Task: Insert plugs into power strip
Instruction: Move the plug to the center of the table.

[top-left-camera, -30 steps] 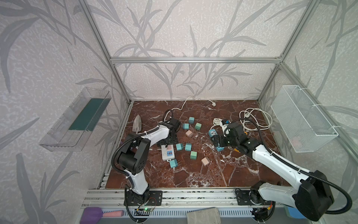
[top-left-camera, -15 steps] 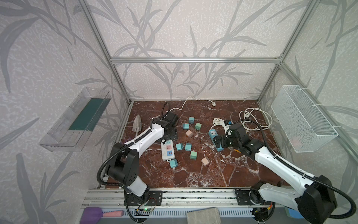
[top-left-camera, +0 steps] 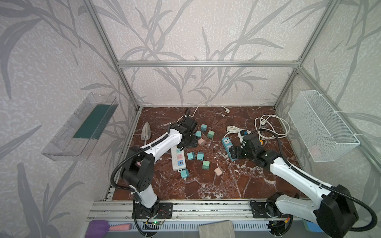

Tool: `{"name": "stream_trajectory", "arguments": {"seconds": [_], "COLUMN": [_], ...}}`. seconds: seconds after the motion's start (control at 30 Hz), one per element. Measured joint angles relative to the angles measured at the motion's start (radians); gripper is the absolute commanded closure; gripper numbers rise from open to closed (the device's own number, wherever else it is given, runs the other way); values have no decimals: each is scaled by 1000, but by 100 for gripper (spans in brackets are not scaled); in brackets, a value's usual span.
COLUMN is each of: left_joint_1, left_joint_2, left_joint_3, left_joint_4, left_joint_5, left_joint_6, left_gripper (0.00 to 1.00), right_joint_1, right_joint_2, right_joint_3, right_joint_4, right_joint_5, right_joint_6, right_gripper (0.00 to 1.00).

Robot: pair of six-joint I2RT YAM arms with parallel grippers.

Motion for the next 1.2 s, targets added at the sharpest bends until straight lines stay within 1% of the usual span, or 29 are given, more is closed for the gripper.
{"name": "stream_trajectory", "arguments": {"seconds": [0.1, 0.23, 0.5, 0.7, 0.77, 0.87, 1.03, 1.2], "left_joint_1": [-2, -2, -3, -11, -15, -21, -21, -22], "left_joint_2": [95, 190, 212, 217, 232, 271, 316, 339], "left_joint_3": [79, 156, 155, 151, 152, 164, 209, 248], "left_joint_4": [5, 7, 36, 79, 86, 81, 70, 65], "left_joint_5": [14, 12, 14, 31, 35, 32, 23, 17], "left_joint_6": [31, -12, -220, -415, -481, -548, -601, -590], "left_gripper": [26, 26, 25, 24, 24, 24, 24, 26], "right_joint_1": [0, 0, 0, 0, 0, 0, 0, 0], "right_joint_2": [4, 11, 42, 42, 42, 40, 31, 25], "right_joint_3": [-8, -16, -18, -29, -34, -44, -54, -55], "right_joint_4": [18, 32, 68, 85, 87, 95, 98, 99], "right_joint_5": [4, 17, 11, -3, -6, -10, -10, -11], "right_joint_6": [0, 0, -4, -6, -8, -8, -9, -9], "right_gripper": [9, 9, 5, 2, 1, 1, 1, 1]}}
